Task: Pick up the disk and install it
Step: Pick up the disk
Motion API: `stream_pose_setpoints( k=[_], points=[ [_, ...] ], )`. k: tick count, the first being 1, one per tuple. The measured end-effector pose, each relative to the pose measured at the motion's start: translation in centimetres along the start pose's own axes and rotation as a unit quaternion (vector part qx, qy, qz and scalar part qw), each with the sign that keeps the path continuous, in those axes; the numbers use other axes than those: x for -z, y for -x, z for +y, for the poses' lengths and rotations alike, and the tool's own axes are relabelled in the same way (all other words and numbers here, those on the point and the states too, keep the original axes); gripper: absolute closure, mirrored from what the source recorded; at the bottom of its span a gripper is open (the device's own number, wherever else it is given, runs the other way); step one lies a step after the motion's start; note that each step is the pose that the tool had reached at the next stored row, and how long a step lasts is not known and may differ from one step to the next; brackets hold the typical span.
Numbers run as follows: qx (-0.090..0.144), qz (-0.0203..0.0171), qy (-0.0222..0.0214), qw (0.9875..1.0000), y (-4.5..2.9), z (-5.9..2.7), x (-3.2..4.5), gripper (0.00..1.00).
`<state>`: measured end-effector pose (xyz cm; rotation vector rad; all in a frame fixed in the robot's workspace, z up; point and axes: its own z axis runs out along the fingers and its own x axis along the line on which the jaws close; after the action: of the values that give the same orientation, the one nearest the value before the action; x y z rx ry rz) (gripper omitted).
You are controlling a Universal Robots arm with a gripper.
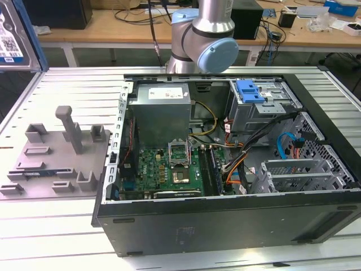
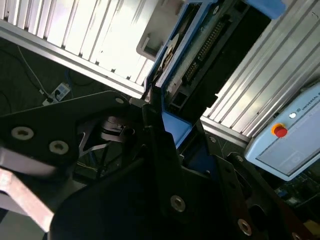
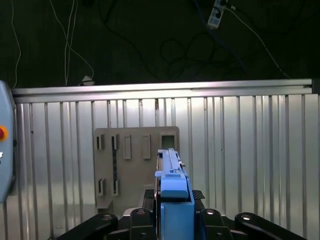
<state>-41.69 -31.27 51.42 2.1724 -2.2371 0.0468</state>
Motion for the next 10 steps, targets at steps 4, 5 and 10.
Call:
stream_pose_setpoints(
  k=[4,5,10],
  points=[
    [0.000,-0.0002,0.0000,1.0000,-0.15,-0.01,0.80,0.63],
    [0.000,-0.0002,0.0000,1.0000,-0.16,-0.01,0.80,0.63],
    [0.000,-0.0002,0.0000,1.0000,-0.17,-0.01,0.80,0.63]
  ],
)
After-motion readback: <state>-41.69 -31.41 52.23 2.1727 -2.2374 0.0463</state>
